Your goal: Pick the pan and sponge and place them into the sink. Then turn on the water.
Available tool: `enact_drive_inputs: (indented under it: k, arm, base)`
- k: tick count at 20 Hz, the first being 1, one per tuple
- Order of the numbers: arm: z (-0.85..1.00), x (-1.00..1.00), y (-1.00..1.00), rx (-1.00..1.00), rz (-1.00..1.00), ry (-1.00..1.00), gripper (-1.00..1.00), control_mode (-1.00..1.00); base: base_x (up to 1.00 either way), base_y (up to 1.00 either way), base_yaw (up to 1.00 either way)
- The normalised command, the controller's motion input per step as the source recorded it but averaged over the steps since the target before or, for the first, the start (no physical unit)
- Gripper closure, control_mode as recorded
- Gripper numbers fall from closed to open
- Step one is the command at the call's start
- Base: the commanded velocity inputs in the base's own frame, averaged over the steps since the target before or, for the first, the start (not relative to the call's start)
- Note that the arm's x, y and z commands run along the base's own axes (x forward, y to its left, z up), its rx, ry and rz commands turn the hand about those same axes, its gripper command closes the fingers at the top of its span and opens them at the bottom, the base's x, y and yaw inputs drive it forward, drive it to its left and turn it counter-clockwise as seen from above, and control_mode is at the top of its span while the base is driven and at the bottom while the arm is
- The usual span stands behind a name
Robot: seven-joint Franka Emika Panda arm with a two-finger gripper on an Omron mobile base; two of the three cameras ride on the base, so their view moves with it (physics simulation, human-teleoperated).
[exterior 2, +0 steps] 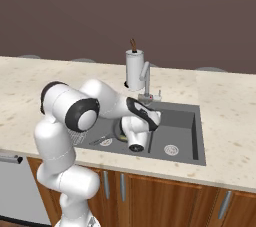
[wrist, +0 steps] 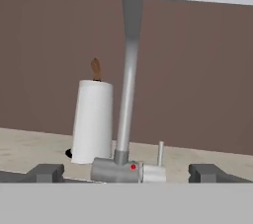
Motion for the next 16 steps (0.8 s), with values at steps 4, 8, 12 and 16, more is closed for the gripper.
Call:
enact_drive_inputs:
  k: [4,8,12,16]
  arm:
    - [0.46,0.0,0.0,0.04,0.0,0.0,-1.0,-1.0]
    - [0.27,0.0,0.0,0.01,0.0,0.0,-1.0,-1.0]
    - [0.06,0.0,-0.02,0.0,0.0,-0.01,-1.0,-1.0]
    - [0.0,0.0,-0.11,0.0,0.02,-0.06,-1.0,-1.0]
  base:
    - [0.0,0.0,0.0]
    - [0.0,0.0,0.0]
    - [0.0,0.0,0.0]
    - [0.0,0.0,0.0]
